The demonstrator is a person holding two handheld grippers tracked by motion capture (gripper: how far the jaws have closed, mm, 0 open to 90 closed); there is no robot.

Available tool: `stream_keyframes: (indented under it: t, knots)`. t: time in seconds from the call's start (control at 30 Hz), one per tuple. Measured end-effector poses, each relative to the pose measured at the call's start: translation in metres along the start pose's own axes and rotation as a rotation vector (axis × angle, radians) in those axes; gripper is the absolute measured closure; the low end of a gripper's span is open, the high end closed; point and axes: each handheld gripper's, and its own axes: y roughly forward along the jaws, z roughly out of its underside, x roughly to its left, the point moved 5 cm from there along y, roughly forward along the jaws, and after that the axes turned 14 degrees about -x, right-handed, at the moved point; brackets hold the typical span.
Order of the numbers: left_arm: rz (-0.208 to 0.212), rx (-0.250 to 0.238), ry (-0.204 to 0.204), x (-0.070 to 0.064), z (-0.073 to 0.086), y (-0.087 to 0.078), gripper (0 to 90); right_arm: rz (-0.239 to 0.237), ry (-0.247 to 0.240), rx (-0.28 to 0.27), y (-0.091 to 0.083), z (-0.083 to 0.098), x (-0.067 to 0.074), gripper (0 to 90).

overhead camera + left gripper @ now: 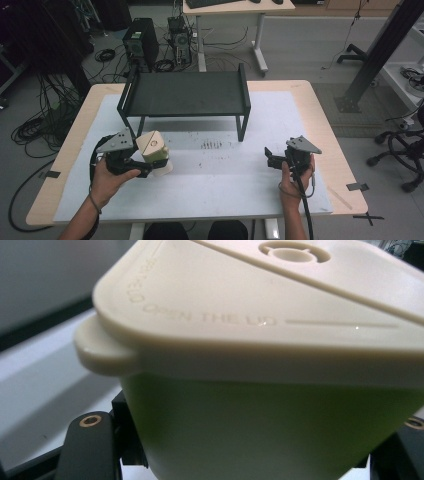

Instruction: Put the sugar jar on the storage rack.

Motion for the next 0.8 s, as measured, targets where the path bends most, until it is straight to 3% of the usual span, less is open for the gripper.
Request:
stream_keyframes:
  t: [0.3,0.37,0.8]
  knots:
    - [0.020,-0.010,0.021,0.013,-0.043,0.000,29.3,0.011,0.013,0.008,0.000,0.001,-0.003,1.0]
    - [0.015,-0.014,0.033,0.022,-0.056,0.002,29.3,0.015,0.015,0.010,0.000,0.002,-0.003,1.0]
    - [0.013,-0.038,0.049,0.056,-0.093,0.016,29.3,0.008,0.005,0.008,-0.001,0.001,-0.002,1.0]
